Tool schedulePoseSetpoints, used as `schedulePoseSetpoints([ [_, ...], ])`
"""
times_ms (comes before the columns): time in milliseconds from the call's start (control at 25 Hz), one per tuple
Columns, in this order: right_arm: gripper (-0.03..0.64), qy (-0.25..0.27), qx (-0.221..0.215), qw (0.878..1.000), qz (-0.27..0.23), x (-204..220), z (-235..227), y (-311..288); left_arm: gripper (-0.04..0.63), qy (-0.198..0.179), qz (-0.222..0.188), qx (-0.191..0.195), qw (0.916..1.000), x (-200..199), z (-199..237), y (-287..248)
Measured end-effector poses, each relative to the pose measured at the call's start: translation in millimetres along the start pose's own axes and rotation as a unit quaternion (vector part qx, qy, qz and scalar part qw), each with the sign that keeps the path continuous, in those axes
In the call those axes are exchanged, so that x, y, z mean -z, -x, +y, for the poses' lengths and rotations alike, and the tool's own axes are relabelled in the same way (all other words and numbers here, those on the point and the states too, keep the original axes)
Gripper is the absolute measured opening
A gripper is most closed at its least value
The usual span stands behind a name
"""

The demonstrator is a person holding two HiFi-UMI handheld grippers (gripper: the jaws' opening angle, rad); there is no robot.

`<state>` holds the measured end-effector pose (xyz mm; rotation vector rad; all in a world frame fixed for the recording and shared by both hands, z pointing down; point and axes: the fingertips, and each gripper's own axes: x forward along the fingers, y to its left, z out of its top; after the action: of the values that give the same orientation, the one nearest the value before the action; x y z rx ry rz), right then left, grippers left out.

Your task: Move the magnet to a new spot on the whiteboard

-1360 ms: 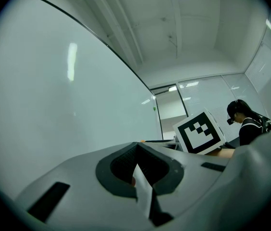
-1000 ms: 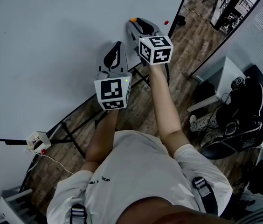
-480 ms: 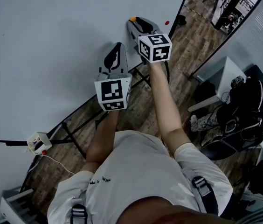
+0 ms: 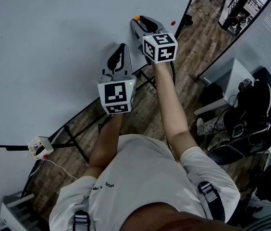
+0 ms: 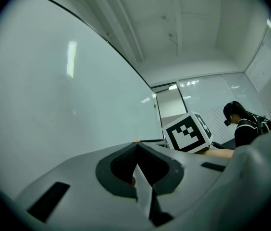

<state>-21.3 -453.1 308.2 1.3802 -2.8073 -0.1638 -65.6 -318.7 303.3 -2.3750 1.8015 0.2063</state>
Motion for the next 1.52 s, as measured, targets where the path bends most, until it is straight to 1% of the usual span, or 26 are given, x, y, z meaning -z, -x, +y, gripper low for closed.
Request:
schedulePoseSetpoints([
  [520, 0.132, -0.005, -0.002, 1.000, -0.008, -1, -1, 2, 0.003, -0.002, -0.004, -0.004, 1.0000, -3, 1, 0],
  [720, 0.152, -0.014, -0.004, 1.000, -0.015, -3, 1, 4, 0.003, 0.002, -0.007, -0.006, 1.0000, -6, 5, 1],
  [1040, 0.149, -0.011, 0.005, 1.000, -0.021, -8, 0, 13, 0.003, -0.002, -0.009, -0.006, 0.9999, -11, 4, 2],
  [1240, 0.097, -0.014, 0.003, 1.000, -0.020, -5, 5, 20, 0.003, -0.006, -0.010, -0.002, 0.9999, -14, 3, 2],
  [1360, 0.054, -0.017, 0.010, 1.000, -0.024, -4, 4, 25, 0.003, -0.005, -0.011, -0.003, 0.9999, -14, 3, 3],
  [1520, 0.025, -0.021, 0.014, 0.999, -0.026, -4, 5, 31, 0.003, -0.004, -0.009, 0.001, 1.0000, -13, 0, 7],
])
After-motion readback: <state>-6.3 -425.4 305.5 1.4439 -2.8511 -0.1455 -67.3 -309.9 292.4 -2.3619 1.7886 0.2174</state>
